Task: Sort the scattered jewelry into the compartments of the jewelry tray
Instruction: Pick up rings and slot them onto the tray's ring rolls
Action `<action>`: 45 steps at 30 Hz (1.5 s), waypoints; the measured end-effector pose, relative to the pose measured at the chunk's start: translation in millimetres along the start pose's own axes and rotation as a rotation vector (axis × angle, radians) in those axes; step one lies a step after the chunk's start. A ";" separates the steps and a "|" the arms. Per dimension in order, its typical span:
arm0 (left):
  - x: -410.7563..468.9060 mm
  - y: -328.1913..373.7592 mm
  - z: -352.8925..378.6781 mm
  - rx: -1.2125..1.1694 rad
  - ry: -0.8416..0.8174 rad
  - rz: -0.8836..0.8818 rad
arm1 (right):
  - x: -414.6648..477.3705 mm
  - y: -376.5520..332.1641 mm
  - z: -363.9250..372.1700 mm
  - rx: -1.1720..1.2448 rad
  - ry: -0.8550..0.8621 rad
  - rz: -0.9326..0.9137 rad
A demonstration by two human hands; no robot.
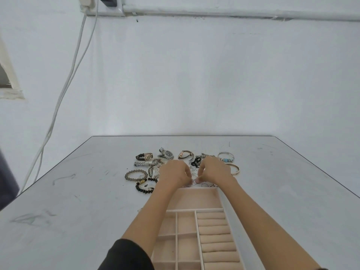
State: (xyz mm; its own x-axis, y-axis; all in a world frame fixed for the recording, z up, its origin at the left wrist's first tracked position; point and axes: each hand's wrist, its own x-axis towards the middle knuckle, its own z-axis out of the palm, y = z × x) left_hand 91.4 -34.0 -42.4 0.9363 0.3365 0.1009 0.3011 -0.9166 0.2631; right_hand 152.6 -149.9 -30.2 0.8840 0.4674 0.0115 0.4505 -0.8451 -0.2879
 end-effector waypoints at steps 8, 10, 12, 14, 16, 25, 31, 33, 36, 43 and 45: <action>-4.7 -8.0 1.5 0.052 0.100 0.139 | 2.9 1.1 -3.3 0.065 -0.060 -0.096; -4.9 -9.0 1.6 0.047 0.087 0.141 | 3.1 1.0 -5.0 0.042 -0.089 -0.108; -4.8 -9.3 1.3 0.044 0.063 0.137 | 3.5 0.6 -4.9 0.012 -0.107 -0.115; -4.0 -8.4 0.7 0.033 0.046 0.109 | 3.9 -0.2 -4.1 0.006 -0.111 -0.108; -2.2 -6.4 -0.4 -0.027 0.013 0.056 | 4.2 -1.9 -3.9 -0.006 -0.117 -0.107; 1.5 -1.3 -3.5 -0.002 -0.103 -0.019 | -0.2 -1.5 0.5 0.055 -0.081 -0.116; -0.1 0.6 -4.9 0.072 -0.107 -0.115 | -4.1 2.6 8.4 0.140 -0.013 -0.089; -0.9 1.9 -6.1 0.083 -0.114 -0.122 | -5.3 3.5 9.2 0.170 -0.008 -0.081; 0.1 2.9 -6.3 0.092 -0.113 -0.106 | -7.2 4.9 10.1 0.195 0.002 -0.077; 0.6 7.2 -5.4 0.057 -0.071 -0.023 | -8.3 7.8 11.7 0.216 0.026 -0.083; 1.5 8.0 -5.5 0.079 -0.071 -0.018 | -8.0 7.9 11.6 0.222 0.021 -0.077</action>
State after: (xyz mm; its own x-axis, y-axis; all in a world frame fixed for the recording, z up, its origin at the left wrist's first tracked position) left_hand 94.2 -39.7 -34.9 0.9400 0.3399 0.0282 0.3290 -0.9255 0.1875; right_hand 147.6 -157.3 -43.7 0.8515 0.5209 0.0606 0.4803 -0.7283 -0.4888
